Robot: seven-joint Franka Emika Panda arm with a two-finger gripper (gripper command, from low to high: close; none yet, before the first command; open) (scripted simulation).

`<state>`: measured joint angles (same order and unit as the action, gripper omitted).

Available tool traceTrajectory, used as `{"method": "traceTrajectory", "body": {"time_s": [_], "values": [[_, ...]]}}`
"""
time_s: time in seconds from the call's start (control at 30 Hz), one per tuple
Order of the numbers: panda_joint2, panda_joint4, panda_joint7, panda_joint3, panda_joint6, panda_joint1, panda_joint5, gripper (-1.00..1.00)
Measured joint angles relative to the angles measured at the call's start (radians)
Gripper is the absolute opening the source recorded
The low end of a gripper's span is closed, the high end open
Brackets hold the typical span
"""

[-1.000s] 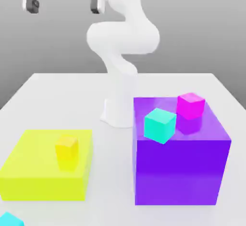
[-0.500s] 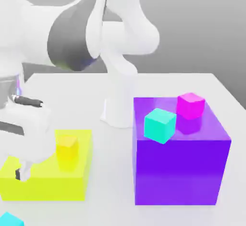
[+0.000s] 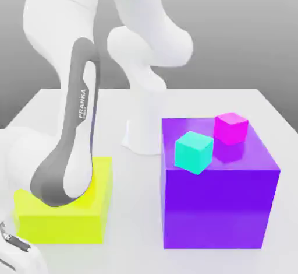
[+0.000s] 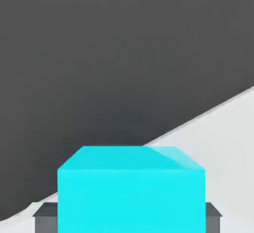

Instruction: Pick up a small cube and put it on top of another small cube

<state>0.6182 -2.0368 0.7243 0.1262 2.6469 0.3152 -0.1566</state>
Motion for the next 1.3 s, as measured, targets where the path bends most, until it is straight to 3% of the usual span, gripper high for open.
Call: {"method": "traceTrajectory", "body": {"time_s": [0.17,0.43,0.67,1.07,1.17,1.3], "values": [[-0.113,-0.014,0.010,0.018,-0.092,-0.026,0.031,-1.00],[-0.373,-0.097,-0.050,-0.089,-0.237,-0.188,0.145,-1.00],[-0.627,-0.209,-0.135,-0.189,-0.375,-0.358,0.177,-1.00],[-1.067,-0.400,-0.344,-0.326,-0.611,-0.584,0.148,-1.00],[-1.177,-0.483,-0.381,-0.308,-0.663,-0.619,0.087,-1.00],[-1.187,-0.601,-0.395,-0.300,-0.574,-0.633,0.046,-1.00]]}}
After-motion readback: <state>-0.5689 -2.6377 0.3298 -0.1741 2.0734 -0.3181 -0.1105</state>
